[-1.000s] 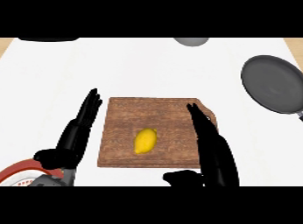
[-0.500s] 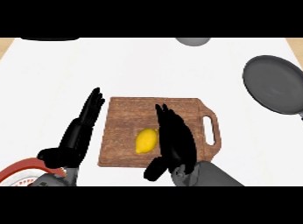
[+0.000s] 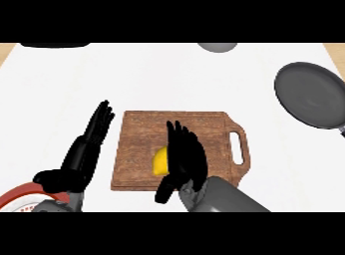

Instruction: Pick the lemon from the cutting board and place it in the pan

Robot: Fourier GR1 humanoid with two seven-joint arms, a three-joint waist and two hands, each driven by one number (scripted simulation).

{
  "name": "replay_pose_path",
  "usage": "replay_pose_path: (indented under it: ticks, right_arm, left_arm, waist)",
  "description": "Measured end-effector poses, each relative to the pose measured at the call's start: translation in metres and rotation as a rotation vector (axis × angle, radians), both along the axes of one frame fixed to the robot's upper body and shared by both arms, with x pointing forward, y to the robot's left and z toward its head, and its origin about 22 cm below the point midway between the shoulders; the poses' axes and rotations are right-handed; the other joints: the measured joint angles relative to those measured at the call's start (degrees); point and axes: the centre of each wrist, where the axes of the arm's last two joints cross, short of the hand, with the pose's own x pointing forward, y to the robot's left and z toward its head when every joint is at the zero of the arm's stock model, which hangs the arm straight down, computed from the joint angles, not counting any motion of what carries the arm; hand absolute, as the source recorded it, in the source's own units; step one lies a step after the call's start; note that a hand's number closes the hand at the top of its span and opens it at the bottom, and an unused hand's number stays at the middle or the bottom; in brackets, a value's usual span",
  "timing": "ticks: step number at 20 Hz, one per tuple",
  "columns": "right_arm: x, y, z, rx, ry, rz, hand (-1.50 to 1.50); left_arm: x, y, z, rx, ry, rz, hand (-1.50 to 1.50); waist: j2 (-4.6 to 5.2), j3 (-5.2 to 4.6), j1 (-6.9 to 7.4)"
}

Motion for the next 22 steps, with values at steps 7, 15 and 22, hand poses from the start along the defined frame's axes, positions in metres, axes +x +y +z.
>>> replay_pose_path:
  ticks: [7,15,22]
  right_arm:
    - [0.009,-0.003,-0.007,0.0,0.004,-0.028,-1.5]
    - [0.017,-0.003,-0.029,-0.014,0.035,-0.056,-1.5]
    - [0.027,-0.009,-0.054,-0.046,0.087,-0.048,1.5]
  left_arm:
    - [-0.001,-0.004,-0.005,0.005,0.0,0.007,0.0]
    - [0.0,0.0,-0.01,0.0,-0.002,0.002,0.0]
    - [0.0,0.0,-0.002,-0.01,0.001,-0.006,0.0]
  waist:
    - [-0.01,0.01,-0.16]
    - [0.06,0.02,0.0]
    - [-0.45,-0.13,0.11]
